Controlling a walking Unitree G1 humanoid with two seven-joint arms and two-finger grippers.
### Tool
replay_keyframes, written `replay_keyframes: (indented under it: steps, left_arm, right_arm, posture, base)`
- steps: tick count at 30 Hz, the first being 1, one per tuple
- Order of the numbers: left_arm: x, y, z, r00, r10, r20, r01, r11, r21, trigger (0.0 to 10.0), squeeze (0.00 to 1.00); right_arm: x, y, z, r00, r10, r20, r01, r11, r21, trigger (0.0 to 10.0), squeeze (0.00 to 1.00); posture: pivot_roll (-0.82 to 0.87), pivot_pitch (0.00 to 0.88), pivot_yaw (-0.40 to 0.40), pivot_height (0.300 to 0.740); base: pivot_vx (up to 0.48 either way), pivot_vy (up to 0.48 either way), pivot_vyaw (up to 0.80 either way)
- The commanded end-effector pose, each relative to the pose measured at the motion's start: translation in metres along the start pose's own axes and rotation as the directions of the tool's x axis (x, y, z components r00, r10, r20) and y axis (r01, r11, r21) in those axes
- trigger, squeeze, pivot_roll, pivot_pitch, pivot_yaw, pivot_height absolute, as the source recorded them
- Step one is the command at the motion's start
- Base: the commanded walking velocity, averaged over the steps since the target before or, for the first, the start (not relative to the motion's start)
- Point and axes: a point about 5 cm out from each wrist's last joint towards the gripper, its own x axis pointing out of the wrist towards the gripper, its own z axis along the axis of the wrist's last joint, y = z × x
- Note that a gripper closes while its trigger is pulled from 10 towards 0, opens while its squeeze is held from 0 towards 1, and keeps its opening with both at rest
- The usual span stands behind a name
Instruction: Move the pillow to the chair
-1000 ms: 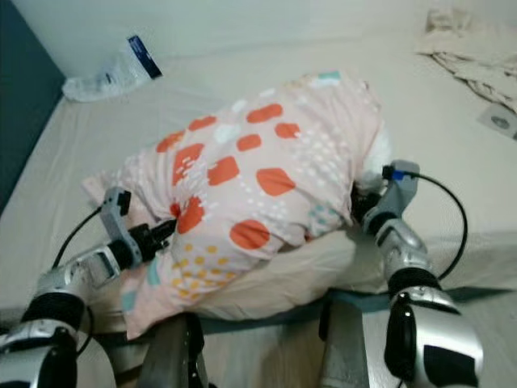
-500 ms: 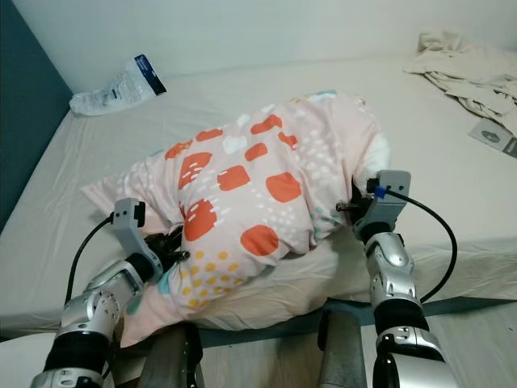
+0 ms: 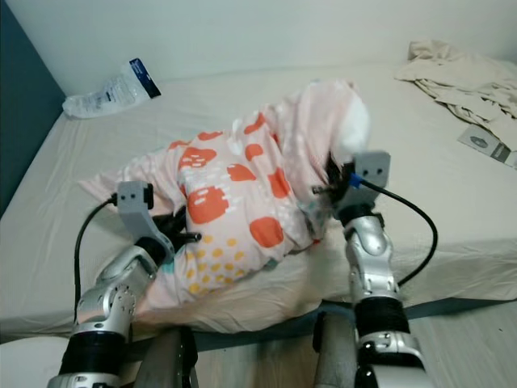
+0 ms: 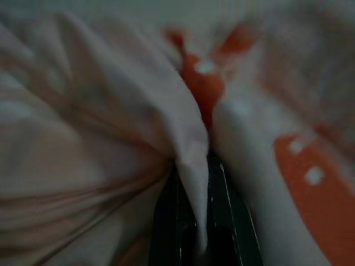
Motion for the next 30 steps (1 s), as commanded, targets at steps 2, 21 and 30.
replay_keyframes:
  steps: [2, 21, 30]
  left_arm:
    - [0.005, -0.018, 0.009, 0.996, -0.052, 0.072, 0.053, 0.998, -0.017, 0.0, 0.00]
    - [-0.011, -0.011, -0.045, 0.970, 0.157, -0.183, -0.134, 0.982, 0.135, 10.0, 0.00]
    - [-0.015, -0.013, -0.043, 0.984, 0.134, -0.117, -0.097, 0.955, 0.280, 10.0, 0.00]
  right_arm:
    - [-0.007, 0.014, -0.012, 0.998, 0.024, -0.063, -0.026, 0.999, -0.032, 2.2, 0.00]
    - [-0.056, 0.038, -0.055, 0.959, 0.023, -0.283, -0.042, 0.997, -0.062, 10.0, 0.00]
    - [-0.066, 0.029, -0.060, 0.948, 0.025, -0.317, -0.021, 1.000, 0.015, 10.0, 0.00]
  posture:
    - [-0.01, 0.103, 0.017, 0.530]
    - [-0.01, 0.075, 0.016, 0.530]
    - [0.00, 0.077, 0.006, 0.553]
  base:
    - [0.000, 0.000, 0.00]
    - [0.000, 0.000, 0.00]
    - [0.000, 0.000, 0.00]
